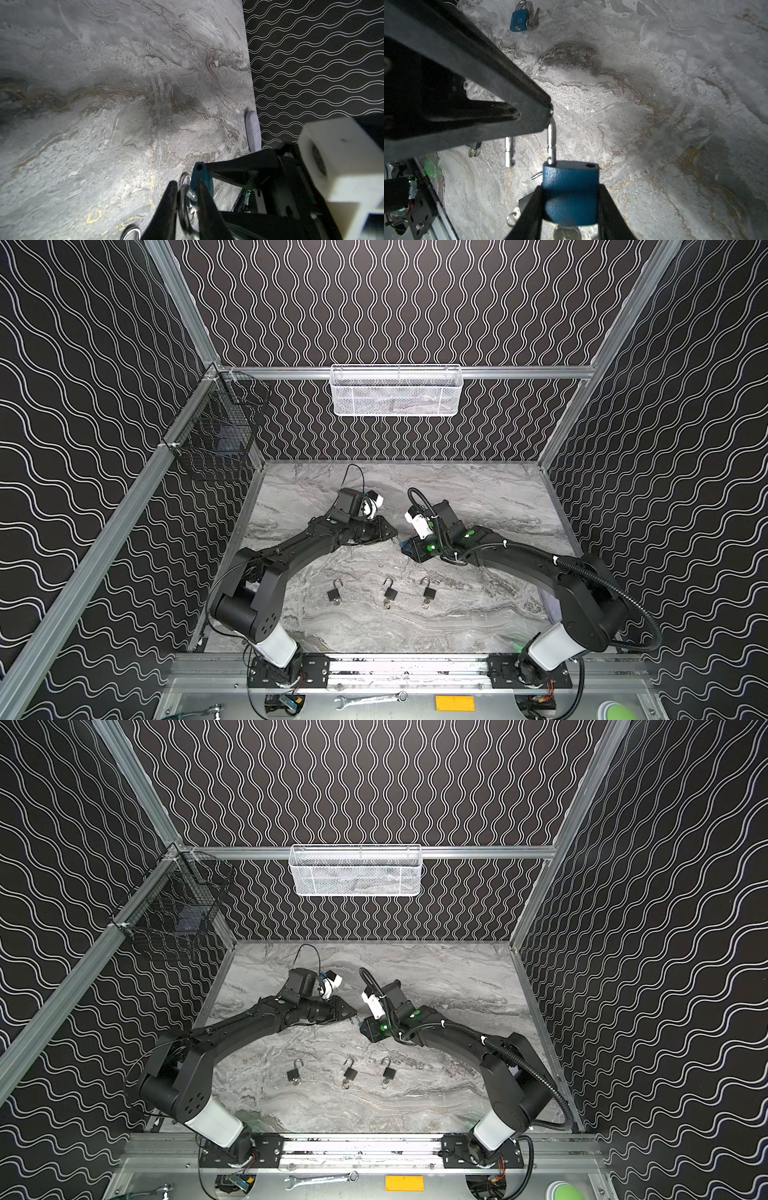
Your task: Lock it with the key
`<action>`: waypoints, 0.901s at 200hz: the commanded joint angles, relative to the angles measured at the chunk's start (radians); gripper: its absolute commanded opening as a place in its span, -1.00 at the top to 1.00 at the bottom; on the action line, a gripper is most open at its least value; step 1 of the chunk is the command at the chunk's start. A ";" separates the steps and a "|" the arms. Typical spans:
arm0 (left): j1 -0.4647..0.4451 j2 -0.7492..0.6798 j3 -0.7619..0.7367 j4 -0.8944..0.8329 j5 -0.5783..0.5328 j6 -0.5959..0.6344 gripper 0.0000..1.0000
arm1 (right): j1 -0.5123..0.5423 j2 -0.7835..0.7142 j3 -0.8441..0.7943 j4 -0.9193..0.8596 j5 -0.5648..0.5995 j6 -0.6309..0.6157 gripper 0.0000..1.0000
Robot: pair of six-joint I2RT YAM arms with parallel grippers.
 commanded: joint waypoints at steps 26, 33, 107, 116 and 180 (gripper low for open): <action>0.000 -0.003 0.005 -0.011 0.005 0.032 0.65 | 0.002 -0.008 0.006 0.035 0.002 -0.001 0.85; 0.000 -0.003 0.007 -0.010 0.002 0.030 0.67 | 0.002 -0.008 0.007 0.033 0.002 -0.003 0.85; 0.000 0.012 0.012 -0.007 -0.014 0.022 1.00 | 0.002 -0.019 0.000 0.029 0.003 -0.005 0.77; -0.001 0.012 0.013 -0.009 -0.017 0.017 1.00 | 0.003 -0.022 -0.003 0.033 0.002 -0.003 0.70; -0.001 -0.011 0.022 -0.016 -0.006 -0.011 1.00 | 0.002 -0.031 -0.015 0.072 -0.019 0.017 0.11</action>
